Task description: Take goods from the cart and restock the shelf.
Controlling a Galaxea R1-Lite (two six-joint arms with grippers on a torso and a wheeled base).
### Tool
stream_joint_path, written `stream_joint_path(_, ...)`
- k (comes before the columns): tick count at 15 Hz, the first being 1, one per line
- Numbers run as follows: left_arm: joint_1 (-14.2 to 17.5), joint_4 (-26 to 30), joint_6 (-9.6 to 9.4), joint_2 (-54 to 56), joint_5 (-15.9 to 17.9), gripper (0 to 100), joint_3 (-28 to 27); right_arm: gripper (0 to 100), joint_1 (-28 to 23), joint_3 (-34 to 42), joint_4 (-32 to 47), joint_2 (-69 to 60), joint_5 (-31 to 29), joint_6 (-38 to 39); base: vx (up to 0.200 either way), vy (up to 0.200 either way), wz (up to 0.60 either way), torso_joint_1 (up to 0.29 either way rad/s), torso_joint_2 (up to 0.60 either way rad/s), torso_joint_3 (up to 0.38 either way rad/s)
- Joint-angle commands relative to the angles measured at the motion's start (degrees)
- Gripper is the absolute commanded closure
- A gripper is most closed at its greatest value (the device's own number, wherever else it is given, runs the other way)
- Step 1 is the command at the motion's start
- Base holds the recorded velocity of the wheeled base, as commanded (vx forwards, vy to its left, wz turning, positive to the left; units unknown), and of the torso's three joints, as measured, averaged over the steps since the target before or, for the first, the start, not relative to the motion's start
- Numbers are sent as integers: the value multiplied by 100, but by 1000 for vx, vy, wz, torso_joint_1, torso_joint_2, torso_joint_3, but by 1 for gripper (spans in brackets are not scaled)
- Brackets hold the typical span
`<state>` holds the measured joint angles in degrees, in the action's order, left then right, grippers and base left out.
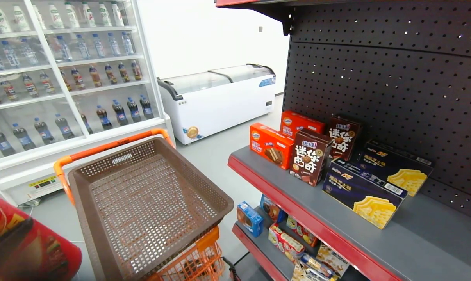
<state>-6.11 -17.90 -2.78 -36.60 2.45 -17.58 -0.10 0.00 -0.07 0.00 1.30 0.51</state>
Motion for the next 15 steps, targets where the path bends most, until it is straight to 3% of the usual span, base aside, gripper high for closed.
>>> stream_joint_path(1,31,23,-12,1076,-25,100,475,0,1,0,-1,0,1,2,0,0,0,0,0,0)
stream_joint_path(3,13,32,-30,1840,-25,100,976,0,1,0,-1,9,10,2,0,0,0,0,0,0)
stream_joint_path(9,101,32,-38,2078,-113,100,993,0,1,0,-1,0,10,2,0,0,0,0,0,0)
stream_joint_path(15,101,41,-38,2209,-113,100,1125,0,1,0,-1,0,10,2,0,0,-600,4,3,2)
